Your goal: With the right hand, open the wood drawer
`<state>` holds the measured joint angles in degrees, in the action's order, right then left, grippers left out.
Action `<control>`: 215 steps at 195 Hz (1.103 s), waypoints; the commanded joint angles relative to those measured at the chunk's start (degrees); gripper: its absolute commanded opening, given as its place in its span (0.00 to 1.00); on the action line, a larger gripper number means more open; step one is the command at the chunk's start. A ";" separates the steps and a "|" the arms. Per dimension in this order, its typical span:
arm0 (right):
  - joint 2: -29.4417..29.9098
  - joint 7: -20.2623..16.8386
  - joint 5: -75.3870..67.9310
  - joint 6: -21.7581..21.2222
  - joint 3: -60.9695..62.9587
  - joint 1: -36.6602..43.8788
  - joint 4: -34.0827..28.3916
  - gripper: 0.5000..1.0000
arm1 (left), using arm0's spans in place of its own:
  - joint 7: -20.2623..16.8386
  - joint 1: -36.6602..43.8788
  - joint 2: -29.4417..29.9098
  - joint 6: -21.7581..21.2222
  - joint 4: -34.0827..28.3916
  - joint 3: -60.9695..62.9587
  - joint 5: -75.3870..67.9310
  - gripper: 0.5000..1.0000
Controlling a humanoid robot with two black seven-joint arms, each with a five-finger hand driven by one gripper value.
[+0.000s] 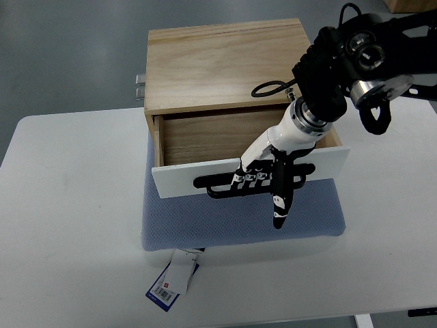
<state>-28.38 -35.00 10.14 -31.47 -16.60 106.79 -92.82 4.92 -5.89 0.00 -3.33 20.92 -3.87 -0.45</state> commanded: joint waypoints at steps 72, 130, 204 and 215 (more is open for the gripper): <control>-0.36 0.00 0.40 0.27 -0.01 0.00 0.01 0.88 | 0.00 0.00 0.00 -0.01 0.00 0.00 0.01 1.00; -0.89 0.00 0.49 0.53 0.08 0.00 0.01 0.88 | 0.00 0.00 0.00 -0.01 -0.09 0.00 0.01 1.00; -4.40 0.00 0.14 0.97 5.71 3.16 0.01 0.88 | 0.00 0.00 0.00 -0.01 -0.09 0.00 0.01 1.00; -6.60 0.00 -0.30 0.71 9.92 4.57 0.27 0.88 | 0.00 0.00 0.00 -0.01 -0.09 0.00 0.01 1.00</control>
<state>-32.16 -35.00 10.36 -30.50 -12.06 108.77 -92.80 4.92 -5.89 0.00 -3.35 20.83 -3.87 -0.43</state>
